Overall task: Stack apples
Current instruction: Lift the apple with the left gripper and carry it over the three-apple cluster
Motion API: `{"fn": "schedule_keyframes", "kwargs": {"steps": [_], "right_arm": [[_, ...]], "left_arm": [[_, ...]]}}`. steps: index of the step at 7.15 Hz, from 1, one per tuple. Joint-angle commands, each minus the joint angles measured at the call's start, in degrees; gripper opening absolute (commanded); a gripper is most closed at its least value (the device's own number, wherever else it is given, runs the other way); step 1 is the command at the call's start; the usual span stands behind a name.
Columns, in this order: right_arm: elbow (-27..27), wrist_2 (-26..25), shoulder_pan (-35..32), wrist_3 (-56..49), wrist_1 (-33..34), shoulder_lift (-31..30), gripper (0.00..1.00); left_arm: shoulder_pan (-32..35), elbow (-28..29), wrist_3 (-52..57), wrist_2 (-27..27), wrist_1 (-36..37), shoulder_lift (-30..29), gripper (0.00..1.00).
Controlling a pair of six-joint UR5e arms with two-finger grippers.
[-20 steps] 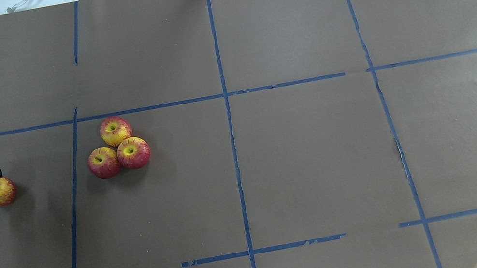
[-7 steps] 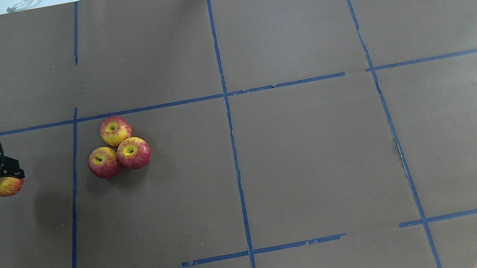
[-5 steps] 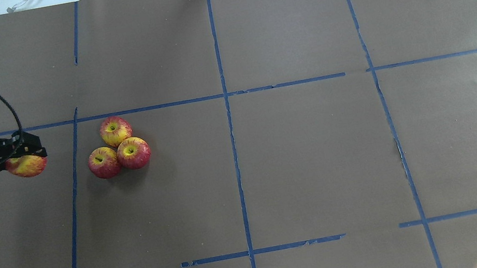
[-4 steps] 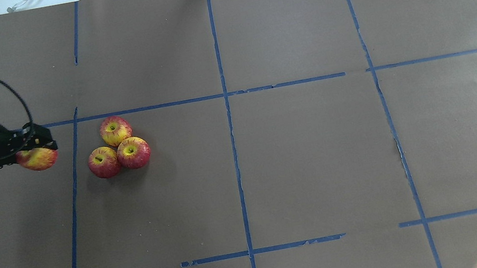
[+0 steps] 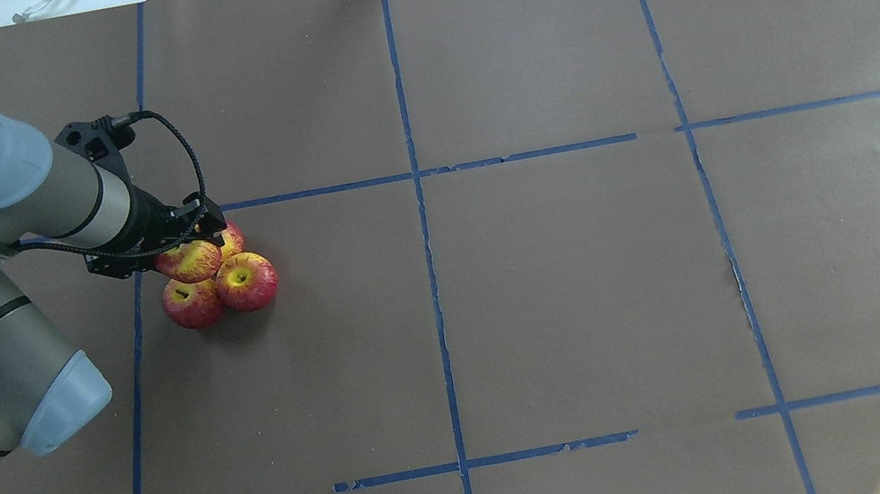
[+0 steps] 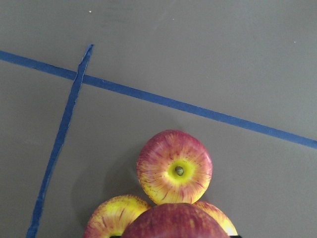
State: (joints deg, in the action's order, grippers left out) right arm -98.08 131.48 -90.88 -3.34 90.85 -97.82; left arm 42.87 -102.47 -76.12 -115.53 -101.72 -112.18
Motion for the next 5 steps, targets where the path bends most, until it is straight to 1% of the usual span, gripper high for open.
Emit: {"fn": "schedule_keyframes", "kwargs": {"steps": [1, 5], "right_arm": [[0.0, 0.0, 0.0, 0.0, -0.1, 0.0, 1.0], [0.0, 0.0, 0.0, 0.0, 0.0, 0.0, 1.0]], "left_arm": [[-0.9, 1.7, 0.1, 0.6, -0.1, -1.0, 0.0], [-1.6, 2.5, 0.2, 0.6, -0.1, -1.0, 0.0]]}}
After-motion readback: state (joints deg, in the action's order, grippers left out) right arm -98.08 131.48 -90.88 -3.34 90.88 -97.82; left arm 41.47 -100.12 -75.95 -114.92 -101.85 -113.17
